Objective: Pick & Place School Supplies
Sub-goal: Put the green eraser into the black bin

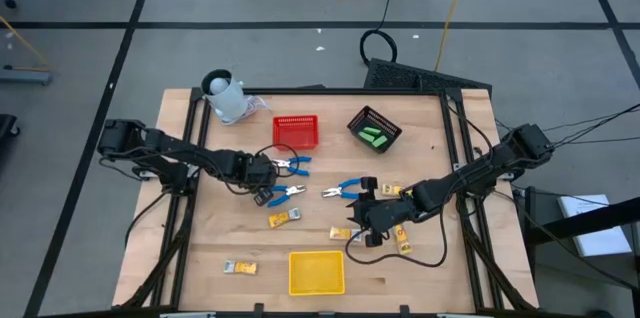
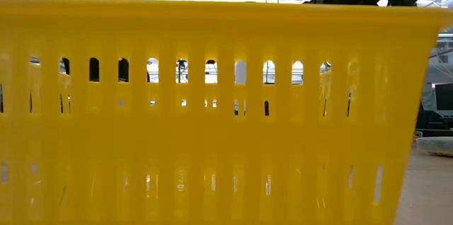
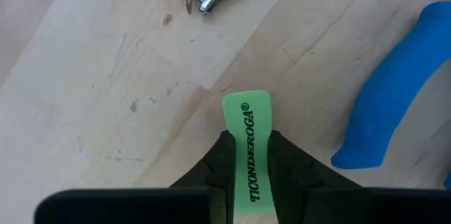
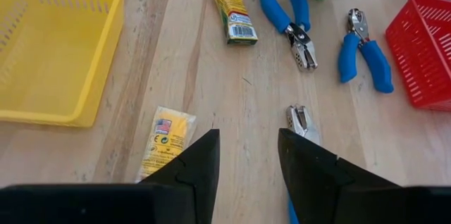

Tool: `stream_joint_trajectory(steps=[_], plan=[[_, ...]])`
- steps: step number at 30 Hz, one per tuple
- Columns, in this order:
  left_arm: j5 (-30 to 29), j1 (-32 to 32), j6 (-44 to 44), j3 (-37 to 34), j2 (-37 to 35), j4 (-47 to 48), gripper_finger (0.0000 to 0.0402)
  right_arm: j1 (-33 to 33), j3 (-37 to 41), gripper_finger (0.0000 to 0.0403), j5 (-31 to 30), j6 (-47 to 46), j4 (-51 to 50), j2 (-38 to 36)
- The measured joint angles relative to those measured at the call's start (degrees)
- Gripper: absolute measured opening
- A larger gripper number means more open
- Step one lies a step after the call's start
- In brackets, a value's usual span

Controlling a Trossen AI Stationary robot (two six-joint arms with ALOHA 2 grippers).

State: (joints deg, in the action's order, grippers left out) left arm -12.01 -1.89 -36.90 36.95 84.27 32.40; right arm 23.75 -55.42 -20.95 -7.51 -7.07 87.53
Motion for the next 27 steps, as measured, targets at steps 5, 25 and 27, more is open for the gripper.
stream_joint_trajectory(steps=[5, 25, 27], plan=[[-0.5, 0.0, 2.0, 0.7, 0.0, 0.6, 0.0054, 0.0, 0.0, 0.0134, 0.0, -0.4, 0.0, 0.0], [-12.4, 0.1, 13.4, 11.7, 0.1, 4.4, 0.0054, -6.2, 9.1, 0.0130, 3.3, 1.9, 21.2, 0.0], [-13.3, 0.1, 15.3, 12.0, -0.9, 2.1, 0.0053, -7.9, 12.4, 0.0130, 6.0, 2.5, 29.9, 0.0]])
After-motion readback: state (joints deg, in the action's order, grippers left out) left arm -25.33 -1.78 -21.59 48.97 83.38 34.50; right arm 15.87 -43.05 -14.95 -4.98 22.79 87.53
